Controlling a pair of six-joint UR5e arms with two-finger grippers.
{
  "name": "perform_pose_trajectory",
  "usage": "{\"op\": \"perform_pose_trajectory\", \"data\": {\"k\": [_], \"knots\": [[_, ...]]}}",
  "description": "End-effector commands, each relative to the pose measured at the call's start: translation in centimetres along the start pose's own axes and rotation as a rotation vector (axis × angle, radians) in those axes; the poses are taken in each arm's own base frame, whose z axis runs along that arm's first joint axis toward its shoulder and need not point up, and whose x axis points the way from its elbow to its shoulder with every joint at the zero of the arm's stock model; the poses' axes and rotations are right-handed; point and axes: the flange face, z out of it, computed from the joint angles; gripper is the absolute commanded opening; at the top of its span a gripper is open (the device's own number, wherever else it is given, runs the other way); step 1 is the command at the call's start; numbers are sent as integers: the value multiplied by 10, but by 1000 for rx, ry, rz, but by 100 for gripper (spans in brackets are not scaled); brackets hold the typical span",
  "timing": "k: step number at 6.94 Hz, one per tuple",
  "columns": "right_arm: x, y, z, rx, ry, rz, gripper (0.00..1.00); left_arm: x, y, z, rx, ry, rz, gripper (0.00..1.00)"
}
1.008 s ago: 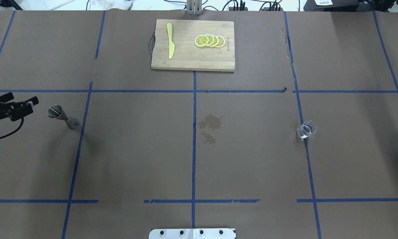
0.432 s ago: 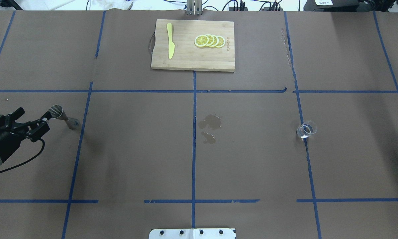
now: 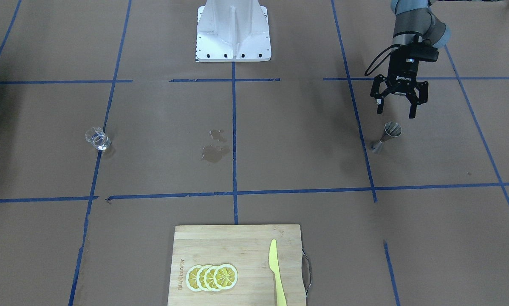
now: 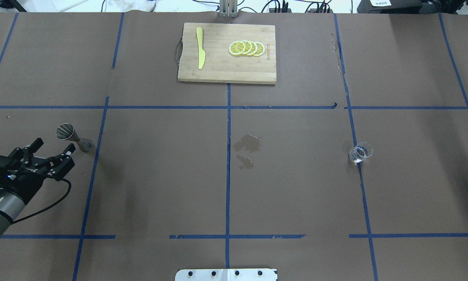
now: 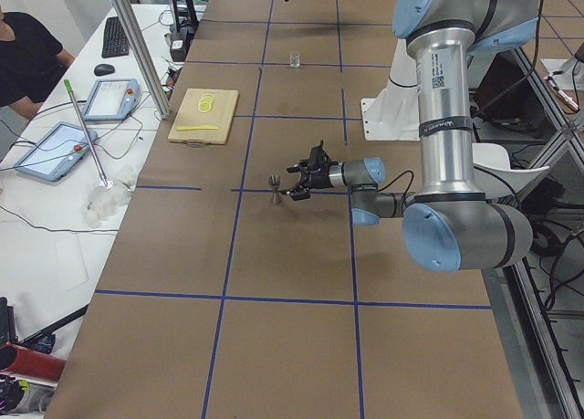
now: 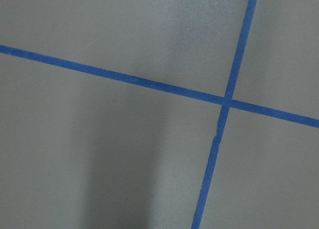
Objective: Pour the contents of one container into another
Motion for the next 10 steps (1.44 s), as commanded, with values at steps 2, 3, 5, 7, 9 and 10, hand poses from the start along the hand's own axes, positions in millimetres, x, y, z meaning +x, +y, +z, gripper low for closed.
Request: {"op": "perform_pose_trajectory", "data": {"k": [2, 3, 5, 7, 9, 10], "knots": [[6, 0, 7, -13, -2, 13, 100, 9, 33, 20, 19, -23, 19, 99], [6, 0, 7, -13, -3, 13, 100, 14, 40, 26, 18, -22, 19, 99], [4, -1, 5, -8, -3, 8, 100, 16, 50, 35, 28, -35, 20, 97], [5, -1, 5, 9, -3, -8, 100, 15, 61, 42, 45, -20, -21, 96], [3, -3, 4, 14, -2, -13, 100, 4, 69, 43, 47, -19, -26, 96], [3, -3, 4, 14, -2, -13, 100, 4, 68, 43, 50, -20, -26, 96]]}}
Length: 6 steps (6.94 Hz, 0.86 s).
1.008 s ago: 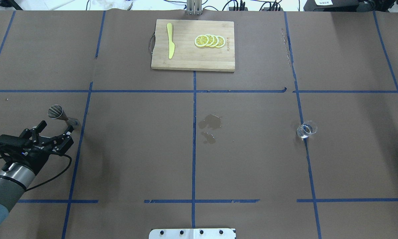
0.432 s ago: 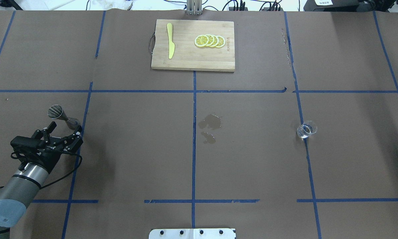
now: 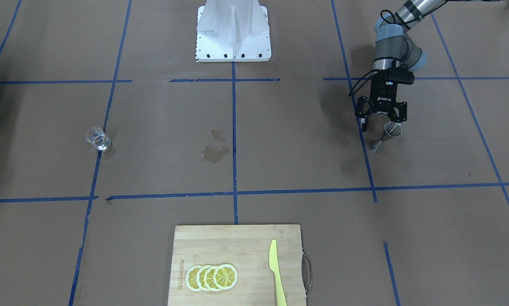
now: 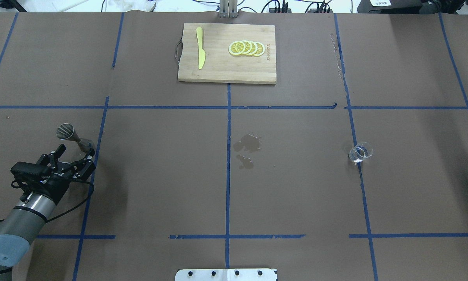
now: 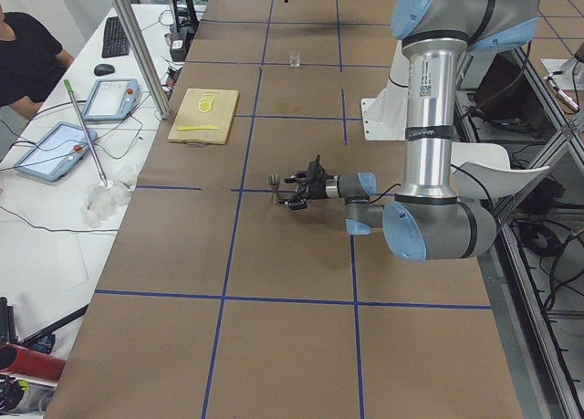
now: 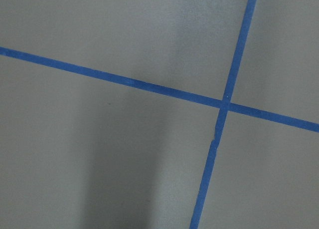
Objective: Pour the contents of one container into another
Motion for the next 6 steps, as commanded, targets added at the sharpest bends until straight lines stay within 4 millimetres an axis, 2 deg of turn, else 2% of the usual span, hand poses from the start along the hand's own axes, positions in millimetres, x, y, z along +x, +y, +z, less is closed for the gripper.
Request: {"op": "perform_pose_trajectory", "data": {"k": [1, 3, 4, 6], "knots": [[0, 0, 0, 1, 0, -1, 100, -2, -1, 1, 29, -16, -1, 96], [-1, -1, -2, 5, 0, -3, 100, 0, -1, 3, 52, -29, -2, 96], [-2, -2, -2, 5, 0, -5, 100, 6, 6, 10, 57, -35, 2, 96], [-2, -3, -2, 6, 0, -6, 100, 2, 6, 14, 60, -48, 13, 96]]}}
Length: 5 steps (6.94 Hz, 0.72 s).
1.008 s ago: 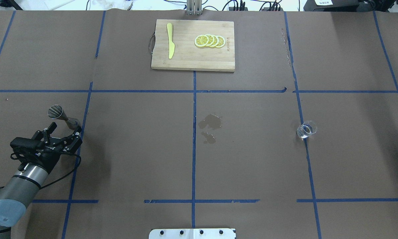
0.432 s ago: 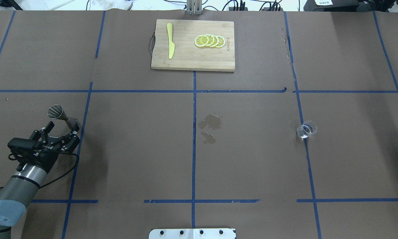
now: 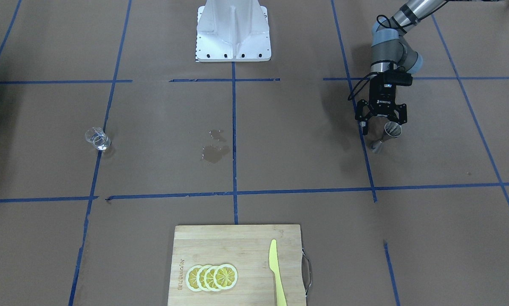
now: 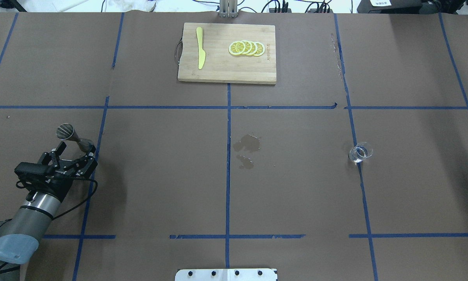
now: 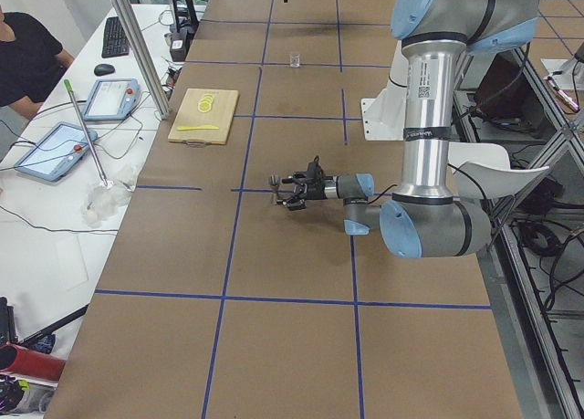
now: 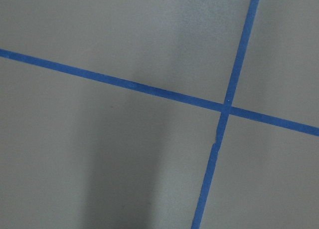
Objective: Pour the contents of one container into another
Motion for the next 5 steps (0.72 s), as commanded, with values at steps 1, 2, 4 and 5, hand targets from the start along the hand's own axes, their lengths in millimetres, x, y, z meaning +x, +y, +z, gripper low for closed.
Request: {"op": "perform_pose_trajectory", "data": {"k": [1, 2, 4, 5], "knots": [[-1, 0, -1, 1, 0, -2, 100, -5, -3, 6, 10, -17, 7, 94], [-1, 0, -1, 1, 0, -2, 100, -10, -9, 12, 20, -30, 8, 94], [-1, 0, -1, 1, 0, -3, 100, -17, -9, 21, 27, -48, 12, 94], [-1, -1, -1, 2, 0, -3, 100, -7, -11, 24, 33, -42, -1, 86]]}}
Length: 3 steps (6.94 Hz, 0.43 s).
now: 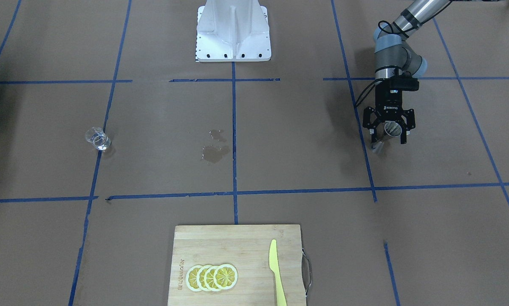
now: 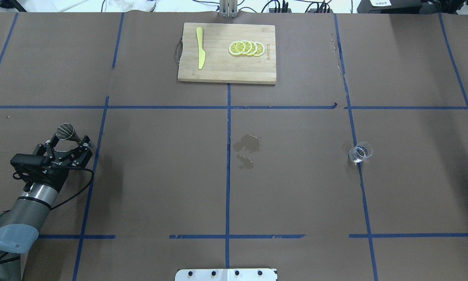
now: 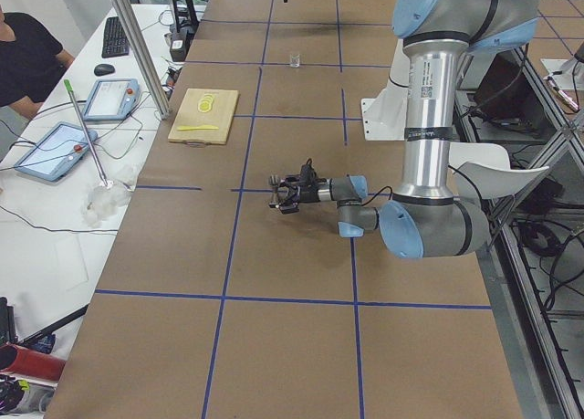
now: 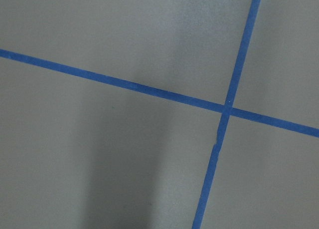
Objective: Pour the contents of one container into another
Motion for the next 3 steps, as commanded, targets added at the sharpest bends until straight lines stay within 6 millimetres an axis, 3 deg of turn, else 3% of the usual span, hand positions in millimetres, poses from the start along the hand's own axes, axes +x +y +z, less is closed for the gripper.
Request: {"op": "perform_pose_trajectory", "data": {"k": [1, 2, 3], "knots": [[0, 0, 0, 1, 0, 0, 100, 12, -3, 5, 8, 6, -17, 77], [0, 0, 0, 1, 0, 0, 100, 12, -3, 5, 7, 7, -11, 61], [0, 0, 0, 1, 0, 0, 100, 12, -3, 5, 7, 7, -1, 39]]}}
